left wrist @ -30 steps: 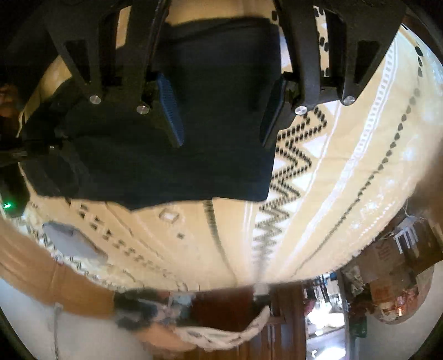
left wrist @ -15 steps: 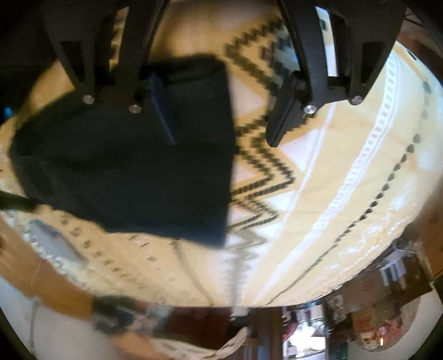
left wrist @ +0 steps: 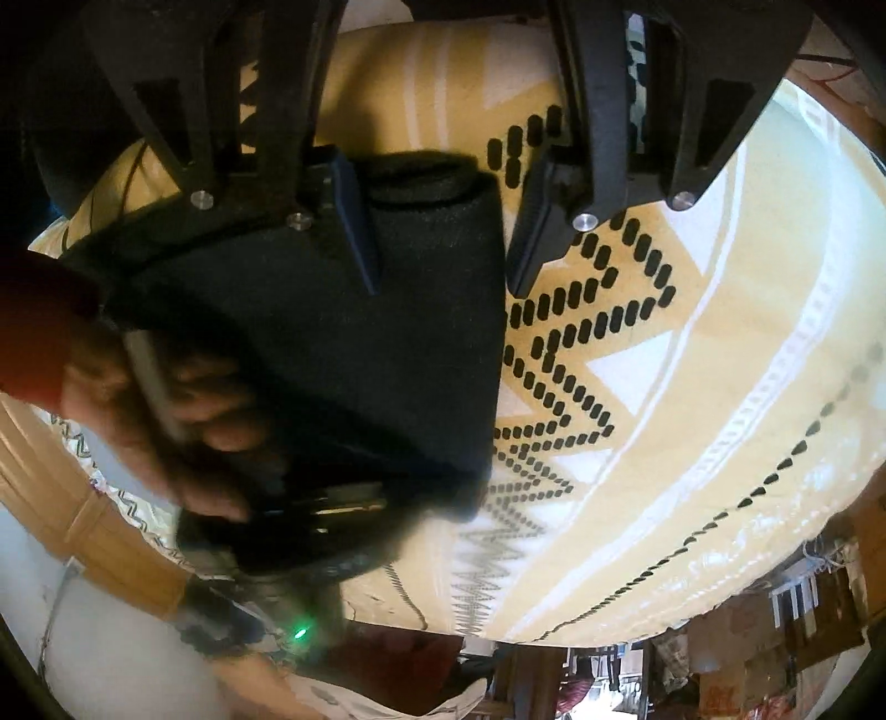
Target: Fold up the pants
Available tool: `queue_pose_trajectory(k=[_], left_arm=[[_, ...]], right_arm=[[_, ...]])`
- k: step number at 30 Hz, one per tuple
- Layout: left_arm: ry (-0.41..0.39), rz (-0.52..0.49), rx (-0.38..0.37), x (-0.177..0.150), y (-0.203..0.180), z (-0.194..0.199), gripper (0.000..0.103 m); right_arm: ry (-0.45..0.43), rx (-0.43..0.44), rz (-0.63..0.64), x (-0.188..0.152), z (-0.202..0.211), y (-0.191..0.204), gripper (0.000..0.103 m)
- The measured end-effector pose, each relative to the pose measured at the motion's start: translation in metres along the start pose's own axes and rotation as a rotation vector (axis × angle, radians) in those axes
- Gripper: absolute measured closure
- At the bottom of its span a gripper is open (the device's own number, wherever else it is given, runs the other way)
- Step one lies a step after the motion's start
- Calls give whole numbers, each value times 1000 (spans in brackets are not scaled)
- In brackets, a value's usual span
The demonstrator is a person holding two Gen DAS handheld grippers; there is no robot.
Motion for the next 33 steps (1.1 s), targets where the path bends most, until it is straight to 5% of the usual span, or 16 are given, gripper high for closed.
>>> queue_pose_trajectory(k=[4, 10, 14, 18, 22, 25, 28, 30, 33], left_arm=[[-4, 6, -17, 1, 3, -3, 53], [-15, 26, -39, 6, 9, 11, 54], [-55, 79, -27, 18, 34, 26, 55], [-40, 90, -15, 31, 58, 14, 55], [-21, 49, -17, 53, 59, -5, 55], [-47, -8, 9, 73, 51, -5, 53], [-39, -131, 211, 83, 48, -18, 50], [-36, -164, 268, 87, 49, -27, 50], [-2, -155, 314, 85, 55, -39, 50]], right_arm=[[-33, 54, -75, 11, -2, -16, 103], [-57, -14, -27, -2, 13, -4, 103], [-70, 6, 50, -78, 55, 16, 97], [-84, 9, -61, -176, 88, -5, 103], [-181, 31, -176, -187, 119, -32, 103], [-189, -182, -41, -182, 139, -10, 99], [-172, -539, 196, -190, 156, 19, 87], [-177, -768, 334, -200, 164, 34, 75], [-202, -965, 479, -211, 177, 56, 72]])
Point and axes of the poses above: each gripper's, at about its wrist camera, not at the fingertips, and z roughly against the way its jaws point, y to its left, x to its top, the point moved 6 cm from there along -z, roughly the way its jaws point, and after that the axes turned 5 degrees about x, right-handed, at the moved point
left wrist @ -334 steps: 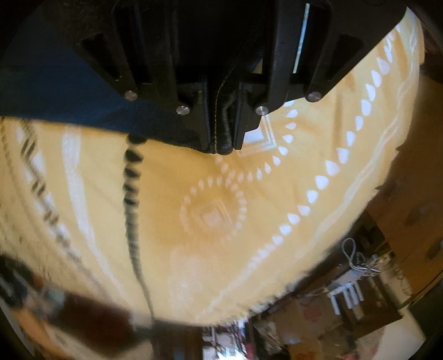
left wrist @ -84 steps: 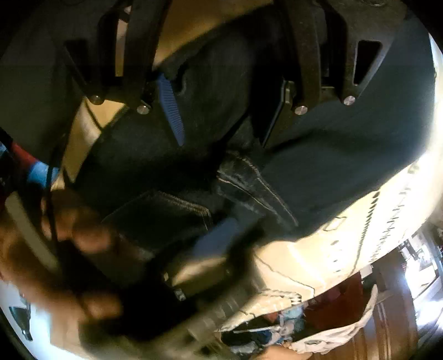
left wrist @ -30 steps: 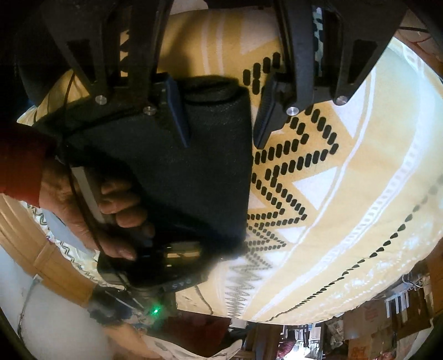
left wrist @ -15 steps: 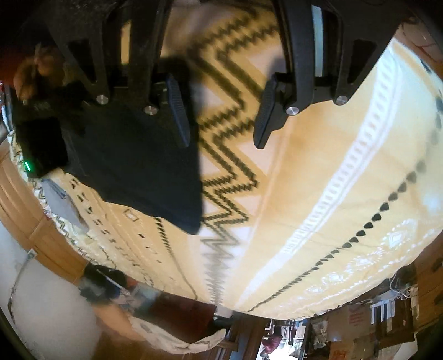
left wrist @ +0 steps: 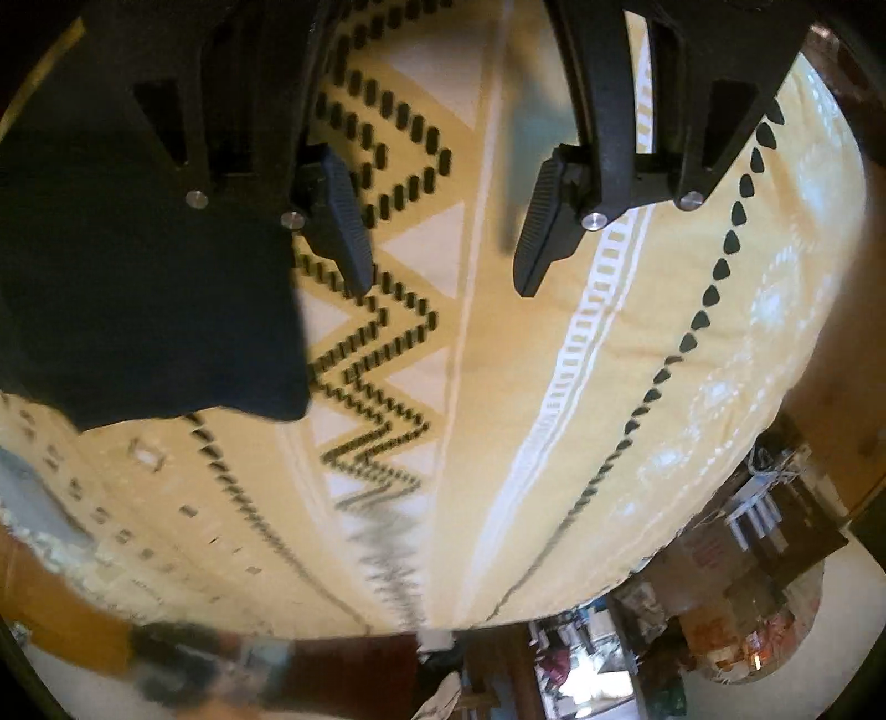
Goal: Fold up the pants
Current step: 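Press the folded jeans flat with the right gripper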
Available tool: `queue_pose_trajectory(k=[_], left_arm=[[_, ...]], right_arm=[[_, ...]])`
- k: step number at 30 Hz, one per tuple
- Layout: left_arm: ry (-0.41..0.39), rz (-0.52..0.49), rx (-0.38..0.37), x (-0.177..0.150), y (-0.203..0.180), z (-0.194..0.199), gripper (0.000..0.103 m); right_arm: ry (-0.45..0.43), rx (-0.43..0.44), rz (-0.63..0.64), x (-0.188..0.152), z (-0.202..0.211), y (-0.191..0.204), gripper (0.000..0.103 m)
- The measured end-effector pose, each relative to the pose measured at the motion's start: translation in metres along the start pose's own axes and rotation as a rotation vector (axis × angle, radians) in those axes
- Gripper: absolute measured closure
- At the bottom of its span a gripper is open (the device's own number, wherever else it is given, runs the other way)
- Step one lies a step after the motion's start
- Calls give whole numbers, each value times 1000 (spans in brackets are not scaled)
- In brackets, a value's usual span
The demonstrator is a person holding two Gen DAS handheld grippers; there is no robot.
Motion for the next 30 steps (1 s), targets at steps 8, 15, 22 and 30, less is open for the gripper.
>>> queue_pose_trajectory(k=[8, 15, 22, 30], left_arm=[[34, 31, -6, -2, 2, -7, 48], [38, 47, -28, -3, 2, -10, 46], [37, 55, -46, -3, 1, -12, 43], [16, 89, -122, -5, 3, -13, 35]], right_arm=[[31, -188, 95, 13, -18, 6, 44], [25, -209, 118, 10, -26, 31, 29], [18, -225, 126, 17, -15, 60, 29], [-32, -314, 206, 14, -6, 93, 30]])
Point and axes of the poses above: each gripper's, at about its wrist camera, not at the fingertips, and z roughly against the way its jaws point, y to its left, x to its top, the point moved 6 cm from there along -z, roughly the way its jaws point, and after that the axes turned 5 degrees about x, right-handed, at the moved point
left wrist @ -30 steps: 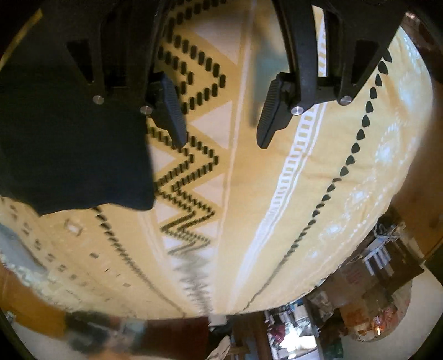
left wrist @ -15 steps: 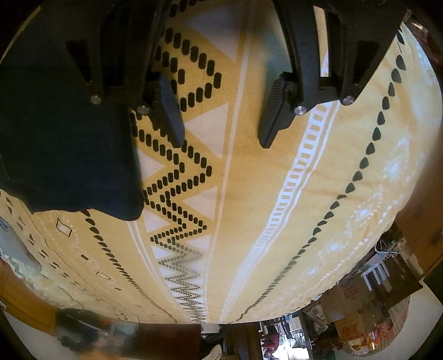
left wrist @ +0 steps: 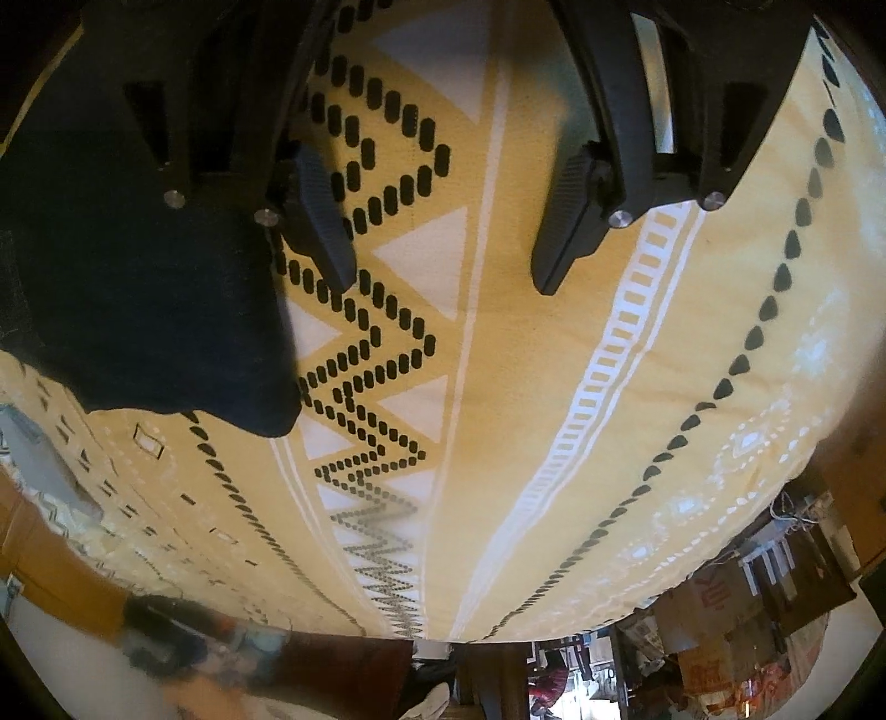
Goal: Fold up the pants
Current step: 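Press the folded jeans flat with the right gripper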
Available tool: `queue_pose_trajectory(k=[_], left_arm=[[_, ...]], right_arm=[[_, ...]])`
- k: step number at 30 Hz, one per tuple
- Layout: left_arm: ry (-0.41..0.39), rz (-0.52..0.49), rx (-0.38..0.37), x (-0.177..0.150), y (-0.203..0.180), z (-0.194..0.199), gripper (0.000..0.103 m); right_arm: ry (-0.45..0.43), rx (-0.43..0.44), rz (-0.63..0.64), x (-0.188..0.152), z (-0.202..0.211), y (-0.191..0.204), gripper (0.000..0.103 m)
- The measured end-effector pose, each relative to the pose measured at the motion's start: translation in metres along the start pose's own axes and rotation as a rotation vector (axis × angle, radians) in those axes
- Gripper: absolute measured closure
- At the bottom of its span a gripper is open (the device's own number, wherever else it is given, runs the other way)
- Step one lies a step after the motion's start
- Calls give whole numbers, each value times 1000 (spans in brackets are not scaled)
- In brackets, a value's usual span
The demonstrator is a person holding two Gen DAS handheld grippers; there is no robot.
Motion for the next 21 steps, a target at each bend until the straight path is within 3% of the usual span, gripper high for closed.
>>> queue_pose_trajectory(k=[13, 21], left_arm=[[-2, 2, -59, -1, -4, -2, 26], [10, -91, -178, 5, -22, 5, 34]], right_arm=[[5, 8, 135, -10, -11, 44, 30], [-52, -31, 286, 0, -31, 70, 31]])
Point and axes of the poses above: each gripper's, at about its wrist camera, not at the fingertips, and z roughly against the way its jaws point, y to its left, x to its top, the point moved 6 cm from there along -z, roughly the way its jaws point, and after that the axes turned 5 degrees about x, right-handed, at the moved point
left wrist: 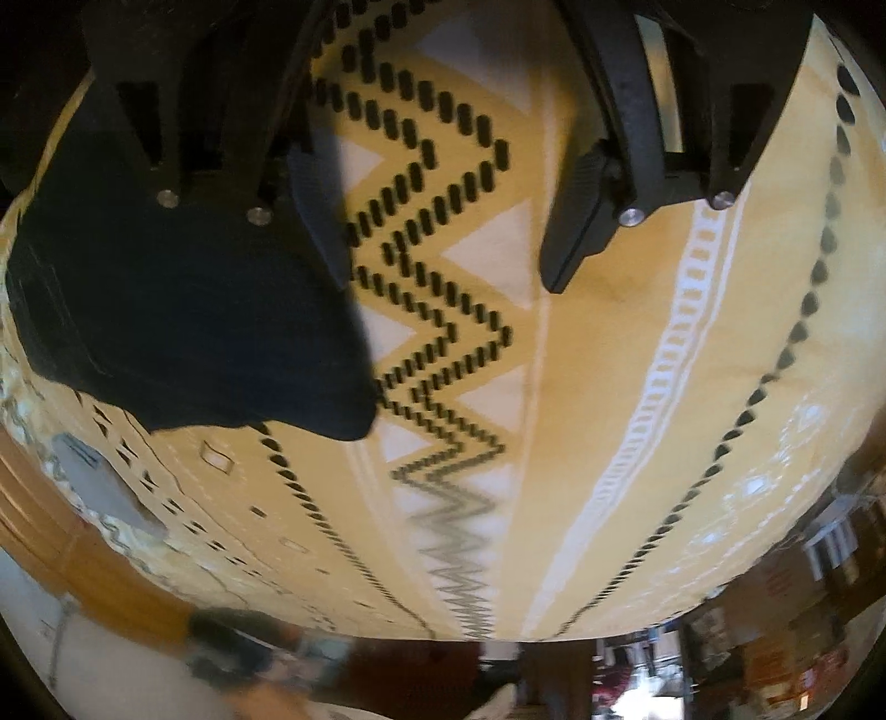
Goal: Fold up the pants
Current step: 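Press the folded jeans flat with the right gripper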
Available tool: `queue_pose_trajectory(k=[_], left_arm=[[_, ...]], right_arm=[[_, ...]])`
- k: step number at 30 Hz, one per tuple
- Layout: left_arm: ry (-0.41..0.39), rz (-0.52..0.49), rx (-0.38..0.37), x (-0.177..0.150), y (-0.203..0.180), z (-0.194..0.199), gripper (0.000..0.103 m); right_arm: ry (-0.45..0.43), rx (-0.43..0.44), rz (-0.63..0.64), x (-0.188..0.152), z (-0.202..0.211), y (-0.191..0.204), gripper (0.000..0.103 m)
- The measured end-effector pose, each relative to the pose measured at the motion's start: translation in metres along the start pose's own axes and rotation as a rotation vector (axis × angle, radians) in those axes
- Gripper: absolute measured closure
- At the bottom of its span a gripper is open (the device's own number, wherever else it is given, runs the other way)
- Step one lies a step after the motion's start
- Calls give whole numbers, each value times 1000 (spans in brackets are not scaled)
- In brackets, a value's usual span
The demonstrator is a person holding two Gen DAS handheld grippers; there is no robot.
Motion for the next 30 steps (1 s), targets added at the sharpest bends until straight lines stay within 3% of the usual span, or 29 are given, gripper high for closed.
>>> queue_pose_trajectory(k=[5, 11, 20, 27, 30], left_arm=[[24, 21, -70, 0, 2, -3, 37], [41, -76, -97, 10, -14, -7, 53], [93, -61, -172, 28, -17, -30, 52], [82, -60, -214, 28, -9, -3, 53], [103, -2, -251, 24, 10, 5, 51]], right_arm=[[-18, 16, 70, 9, -10, 17, 31], [-5, 30, 47, 20, -30, 21, 52], [-18, 42, 0, 50, -52, 16, 58], [-20, 62, -24, 46, -49, 10, 62], [-5, 68, -14, 37, -49, 12, 59]])
Point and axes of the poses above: each gripper's, at about its wrist camera, not at the fingertips, and z roughly against the way its jaws point, y to its left, x to its top, the point moved 6 cm from there along -z, roughly the way its jaws point, and after that the axes turned 5 degrees about x, right-handed, at the moved point
